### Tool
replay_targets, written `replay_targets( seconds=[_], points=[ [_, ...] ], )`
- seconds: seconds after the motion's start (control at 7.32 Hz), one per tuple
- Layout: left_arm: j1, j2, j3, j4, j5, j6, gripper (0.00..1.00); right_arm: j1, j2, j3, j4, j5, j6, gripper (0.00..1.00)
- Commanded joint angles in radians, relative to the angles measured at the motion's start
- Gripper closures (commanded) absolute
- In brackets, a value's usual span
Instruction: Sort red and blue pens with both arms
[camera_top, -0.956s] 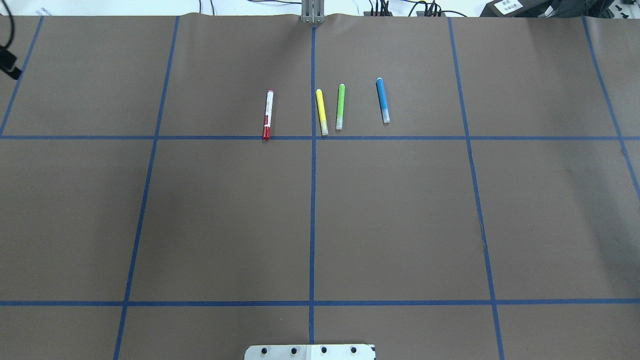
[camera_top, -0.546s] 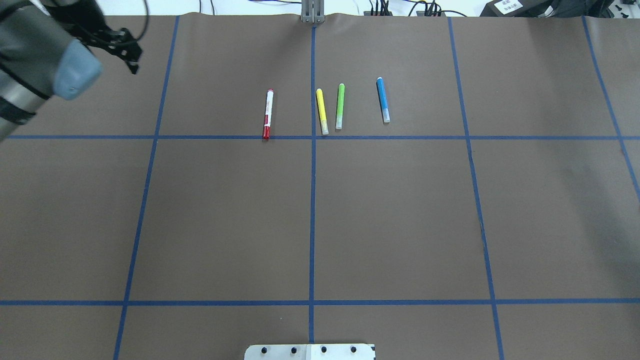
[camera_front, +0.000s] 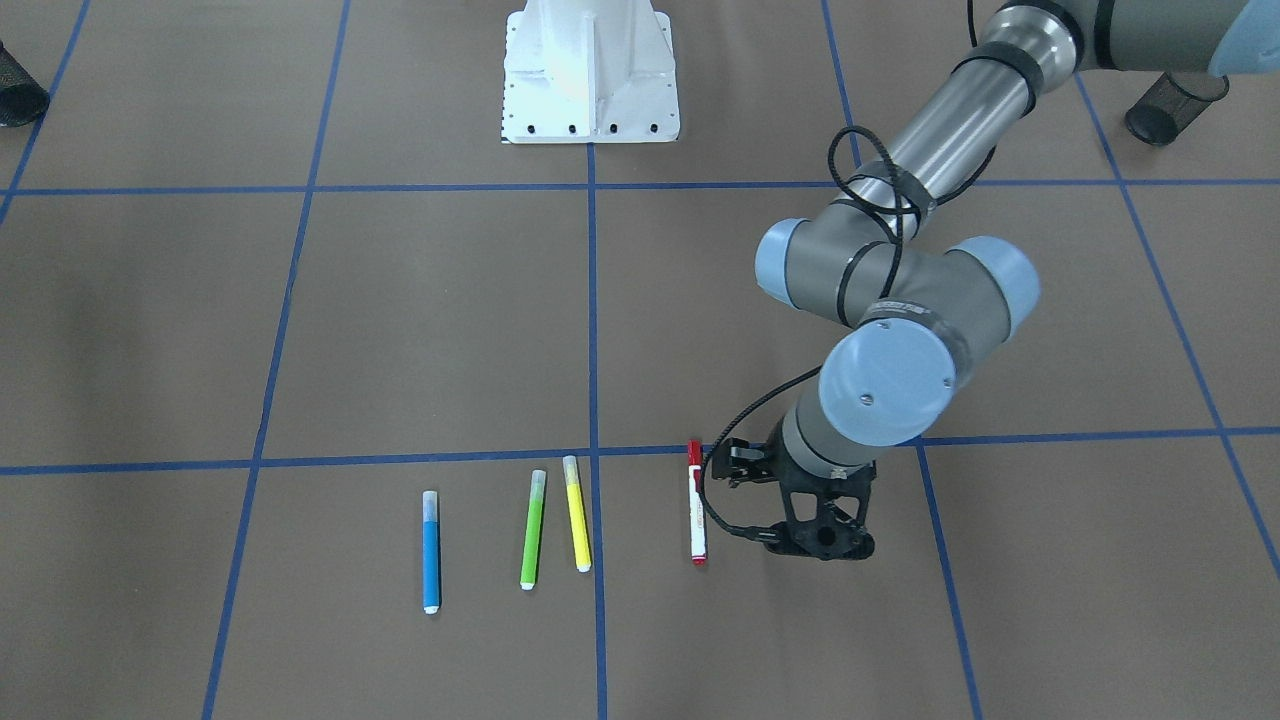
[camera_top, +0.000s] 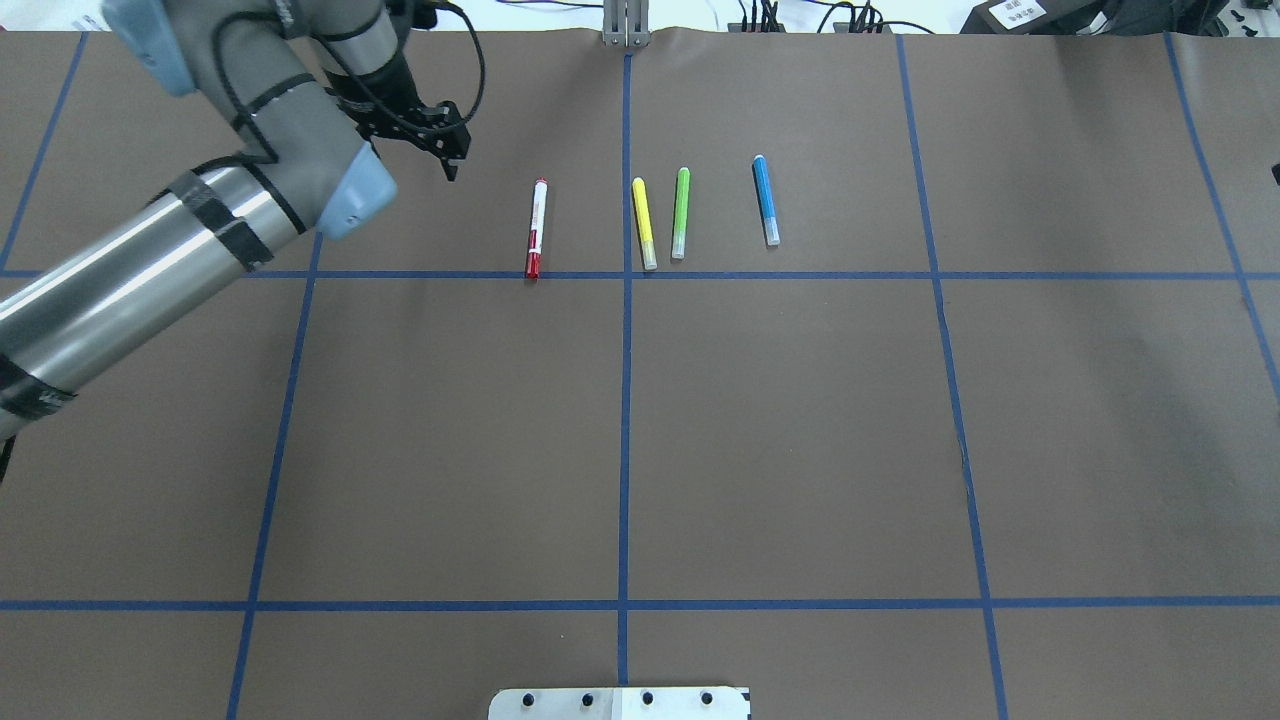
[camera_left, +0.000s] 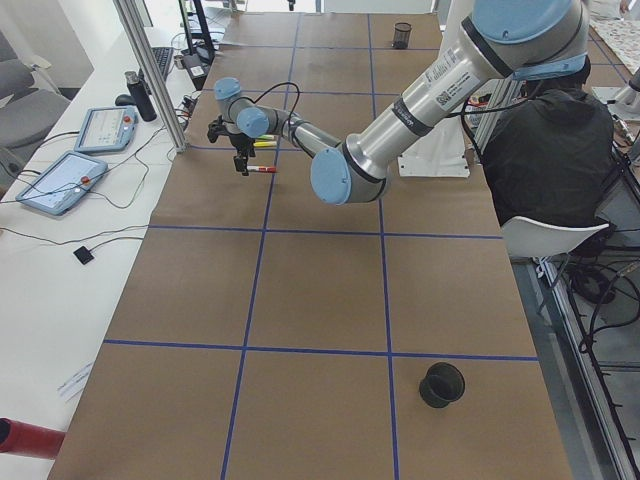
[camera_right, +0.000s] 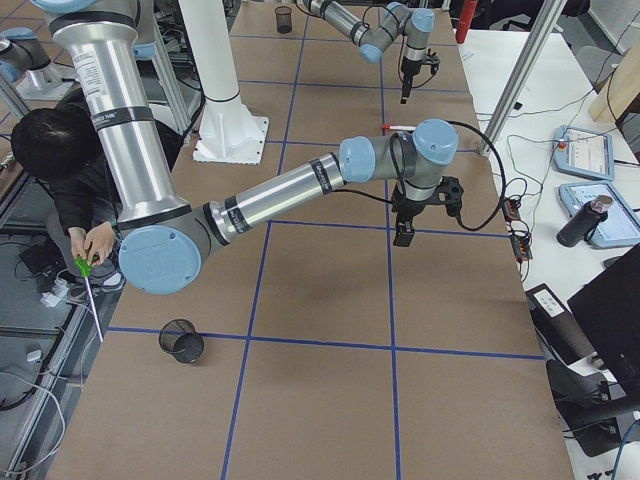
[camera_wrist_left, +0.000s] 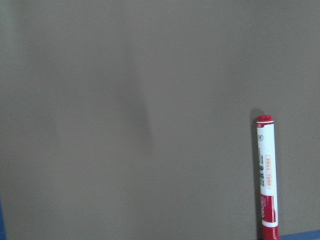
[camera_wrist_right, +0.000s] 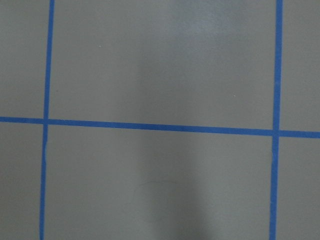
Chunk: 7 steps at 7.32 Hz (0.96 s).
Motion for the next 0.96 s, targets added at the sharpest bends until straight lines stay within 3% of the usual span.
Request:
replay_targets(
  seconds=[0.0, 0.41, 0.82],
  points=[
    [0.052, -0.052, 0.062, -0.023, 0.051, -0.094, 0.03, -0.093, 0.09, -0.038, 0.01, -0.024, 0.121, 0.0],
    [0.107, -0.052, 0.091, -0.088, 0.11, -0.129, 0.12, -0.17, 0.112, -0.121, 0.233, -0.047, 0.248, 0.0],
    [0.132, -0.049, 0.103, -0.097, 0.11, -0.129, 0.24, -0.18, 0.134, -0.144, 0.282, -0.047, 0.282, 0.0]
  ],
)
